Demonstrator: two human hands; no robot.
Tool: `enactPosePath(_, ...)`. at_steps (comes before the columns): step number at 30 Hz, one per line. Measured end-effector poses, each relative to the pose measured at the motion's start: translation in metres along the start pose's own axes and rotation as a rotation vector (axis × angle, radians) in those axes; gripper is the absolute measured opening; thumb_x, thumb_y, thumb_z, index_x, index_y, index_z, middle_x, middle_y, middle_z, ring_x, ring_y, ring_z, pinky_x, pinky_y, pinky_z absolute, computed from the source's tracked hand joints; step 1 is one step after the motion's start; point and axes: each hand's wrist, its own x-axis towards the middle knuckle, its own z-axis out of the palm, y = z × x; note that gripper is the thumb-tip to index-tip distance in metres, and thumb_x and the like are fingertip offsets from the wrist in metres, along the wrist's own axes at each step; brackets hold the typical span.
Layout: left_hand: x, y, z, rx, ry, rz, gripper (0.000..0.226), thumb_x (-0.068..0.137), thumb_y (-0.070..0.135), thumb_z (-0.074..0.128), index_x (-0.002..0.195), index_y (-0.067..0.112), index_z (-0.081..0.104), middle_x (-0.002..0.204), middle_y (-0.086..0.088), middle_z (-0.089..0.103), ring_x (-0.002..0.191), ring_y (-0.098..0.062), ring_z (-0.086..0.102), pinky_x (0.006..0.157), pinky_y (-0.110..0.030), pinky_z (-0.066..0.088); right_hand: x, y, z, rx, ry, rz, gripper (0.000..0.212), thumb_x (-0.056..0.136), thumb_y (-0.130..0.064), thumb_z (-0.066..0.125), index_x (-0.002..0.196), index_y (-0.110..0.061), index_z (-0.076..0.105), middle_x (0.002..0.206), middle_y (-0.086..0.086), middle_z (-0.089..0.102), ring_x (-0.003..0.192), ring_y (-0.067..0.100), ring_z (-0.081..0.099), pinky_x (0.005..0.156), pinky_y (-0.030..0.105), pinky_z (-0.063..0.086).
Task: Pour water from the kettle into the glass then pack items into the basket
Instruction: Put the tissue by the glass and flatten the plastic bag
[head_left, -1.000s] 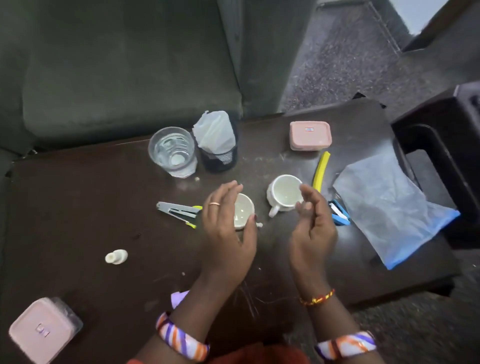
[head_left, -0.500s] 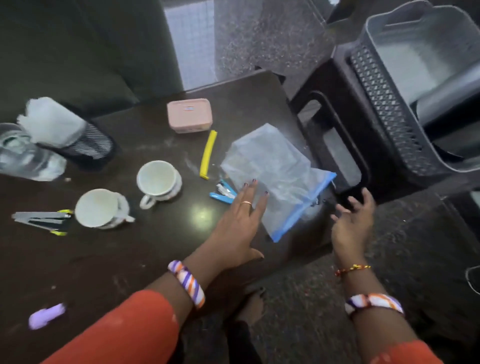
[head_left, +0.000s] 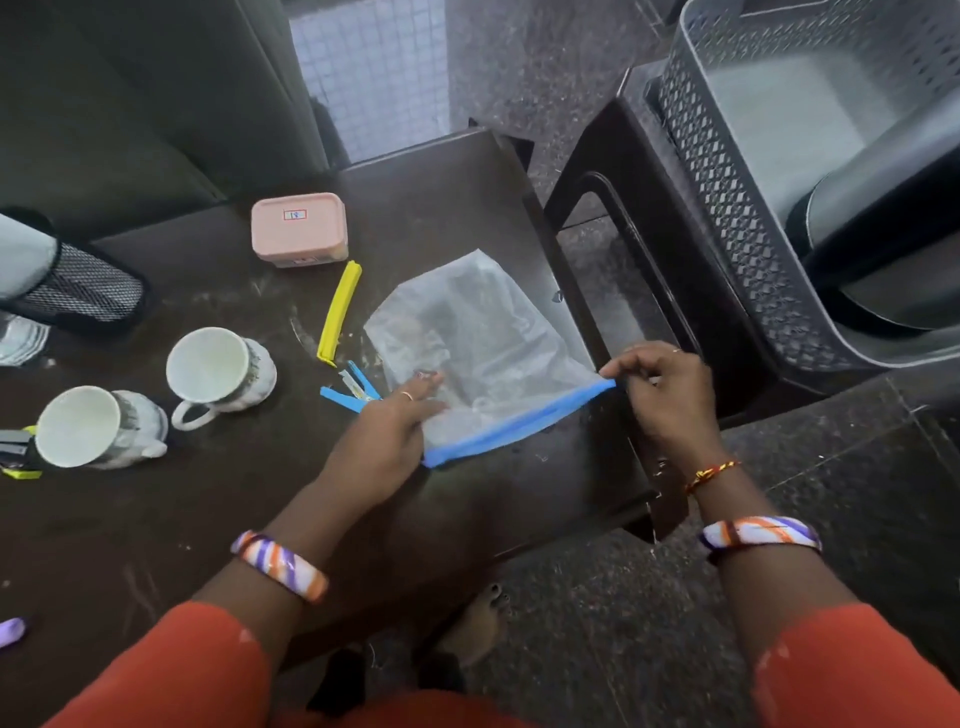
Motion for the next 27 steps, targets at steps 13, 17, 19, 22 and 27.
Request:
enactPosePath(13,0.032,0.012,-0.056,-0.842,0.138,-0.606,0.026,0.094,0.009,0.039,0.071,0.015,0.051,0.07,-0.011,0.047,0.049,-0.017,0.058,0.047,-0.018,0.05,0.037,-0.046,0.037,0.48,-0.193,0.078,0.017,0.08,-0.007,0.068,0.069,-0.017,0.06,0.063,-0.003,0.064,0.06,0.002,0.053,0.057,0.015,0.043)
enactPosePath(17,0.042,0.015,-0.045,-0.786,0.313,-0.666,0.018,0.083,0.013,0.043,0.071,0.012,0.056,0.085,-0.021,0.064,0.074,-0.032,0.067,0.06,-0.036,0.06,0.053,-0.047,0.057,-0.011,-0.105,0.053,0.015,0.081,-0.02,0.067,0.07,-0.018,0.057,0.065,0.008,0.056,0.06,0.017,0.049,0.059,0.027,0.038)
enactPosePath(19,0.046,0.02,-0.041,-0.59,0.4,-0.626,0.019,0.08,0.019,0.046,0.083,0.005,0.059,0.093,-0.023,0.065,0.089,-0.037,0.064,0.078,-0.043,0.056,0.056,-0.052,0.063,-0.18,-0.048,0.074,0.011,0.08,-0.026,0.066,0.076,-0.017,0.059,0.072,0.007,0.06,0.07,0.025,0.055,0.063,0.03,0.039)
enactPosePath(22,0.051,0.03,-0.042,-0.315,0.452,-0.57,0.028,0.088,0.009,0.049,0.114,-0.003,0.048,0.111,-0.022,0.059,0.105,-0.035,0.055,0.076,-0.029,0.038,0.059,-0.059,0.07,-0.342,0.045,0.08,0.025,0.081,-0.032,0.063,0.099,-0.015,0.056,0.098,0.013,0.066,0.096,0.033,0.058,0.076,0.038,0.046)
enactPosePath(27,0.066,0.033,-0.037,-0.16,0.38,-0.592,0.037,0.089,0.009,0.05,0.122,-0.004,0.039,0.129,-0.023,0.052,0.116,-0.038,0.052,0.092,-0.041,0.043,0.033,-0.067,0.094,-0.542,0.184,-0.441,0.051,0.085,-0.039,0.047,0.13,-0.014,0.046,0.139,0.012,0.049,0.131,0.028,0.028,0.107,0.047,0.021)
